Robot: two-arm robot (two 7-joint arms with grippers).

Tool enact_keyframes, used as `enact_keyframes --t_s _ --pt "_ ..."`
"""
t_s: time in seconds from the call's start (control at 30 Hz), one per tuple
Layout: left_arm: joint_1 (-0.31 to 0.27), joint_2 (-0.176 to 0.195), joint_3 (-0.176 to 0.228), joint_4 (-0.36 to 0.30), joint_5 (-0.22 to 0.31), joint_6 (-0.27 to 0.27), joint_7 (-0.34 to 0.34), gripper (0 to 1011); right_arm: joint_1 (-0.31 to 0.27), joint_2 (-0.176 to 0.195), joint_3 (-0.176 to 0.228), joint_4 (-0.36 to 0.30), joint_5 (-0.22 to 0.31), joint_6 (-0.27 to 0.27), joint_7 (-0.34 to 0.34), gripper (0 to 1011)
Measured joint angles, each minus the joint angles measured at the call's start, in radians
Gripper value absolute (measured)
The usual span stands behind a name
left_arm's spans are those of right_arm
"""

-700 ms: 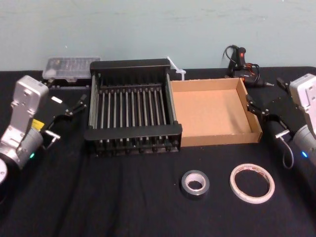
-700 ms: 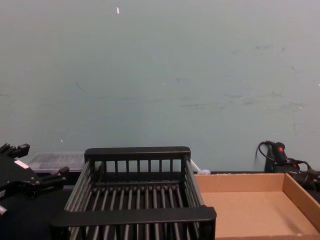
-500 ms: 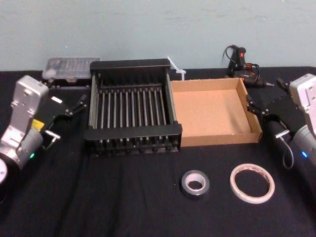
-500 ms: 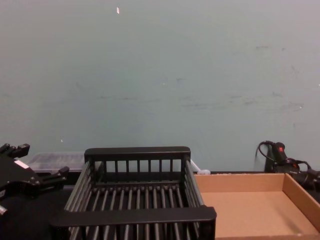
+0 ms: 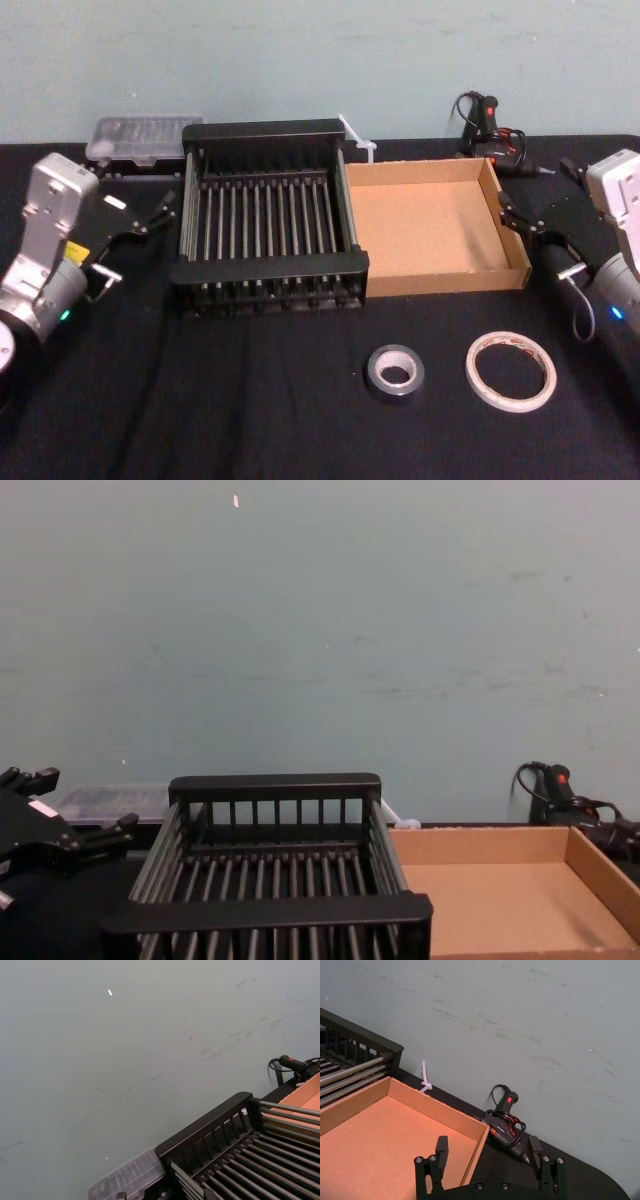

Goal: Pick up the white tape and place it into the black box , Pick up the silver tape and place it into the brown box.

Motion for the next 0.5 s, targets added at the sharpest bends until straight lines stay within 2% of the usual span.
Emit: enact_keyframes --t_s 0.5 --pt "0.000 0.000 0.000 0.000 0.000 0.000 0.000 1001 0.000 0.000 0.000 0.000 0.000 0.000 0.000 1002"
